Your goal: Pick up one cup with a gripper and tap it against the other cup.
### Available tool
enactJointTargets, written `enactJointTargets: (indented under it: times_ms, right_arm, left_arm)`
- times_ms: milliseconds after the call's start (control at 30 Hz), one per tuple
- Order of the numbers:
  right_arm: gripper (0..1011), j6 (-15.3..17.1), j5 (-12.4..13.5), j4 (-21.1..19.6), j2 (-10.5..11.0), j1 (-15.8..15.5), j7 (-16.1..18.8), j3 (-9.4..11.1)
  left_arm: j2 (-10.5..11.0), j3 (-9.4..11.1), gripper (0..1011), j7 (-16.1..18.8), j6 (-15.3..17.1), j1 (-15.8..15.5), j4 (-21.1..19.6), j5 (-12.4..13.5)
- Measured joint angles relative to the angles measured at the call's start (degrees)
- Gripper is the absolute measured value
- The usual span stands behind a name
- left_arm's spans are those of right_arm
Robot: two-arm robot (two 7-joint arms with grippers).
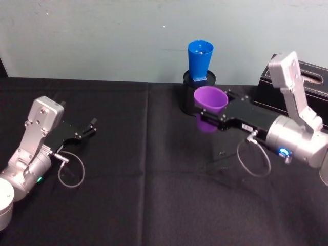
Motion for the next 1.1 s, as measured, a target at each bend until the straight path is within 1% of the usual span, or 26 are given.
enactJointTargets:
  times_ms: [267, 367, 433, 533, 633, 733, 900, 1100]
  right_arm:
    - [726, -0.9, 0.2, 7.2, -3.1, 5.6, 0.7, -0.8]
    - [726, -1.3, 0.2, 10.6, -4.8, 8.3, 1.4, -1.5]
    - [726, -1.4, 0.2, 11.4, -5.1, 8.8, 1.5, -1.6]
    - [726, -2.0, 0.1, 14.8, -6.7, 11.5, 2.1, -2.1]
    - [726, -2.3, -0.1, 16.4, -7.4, 12.8, 2.2, -2.3]
    - [726, -2.5, -0.3, 18.8, -8.4, 14.9, 2.3, -2.5]
    - [726, -2.7, -0.7, 21.1, -9.3, 17.2, 2.6, -2.6]
    - [726, -2.7, -1.0, 23.0, -9.9, 19.0, 3.1, -2.7]
  left_arm:
    - [0.0, 0.0, 1005, 0.0, 0.0, 0.0, 0.0, 0.0]
    - [0.0, 0.0, 1005, 0.0, 0.0, 0.0, 0.0, 0.0]
    - [0.0, 0.0, 1004, 0.0, 0.0, 0.0, 0.0, 0.0]
    - [0.0, 0.0, 1005, 0.0, 0.0, 0.0, 0.0, 0.0]
    - [0.0, 0.0, 1005, 0.0, 0.0, 0.0, 0.0, 0.0]
    - [0.0, 0.0, 1005, 0.0, 0.0, 0.0, 0.0, 0.0]
    - [0.0, 0.0, 1005, 0.0, 0.0, 0.0, 0.0, 0.0]
    - [0.0, 0.0, 1005, 0.0, 0.0, 0.0, 0.0, 0.0]
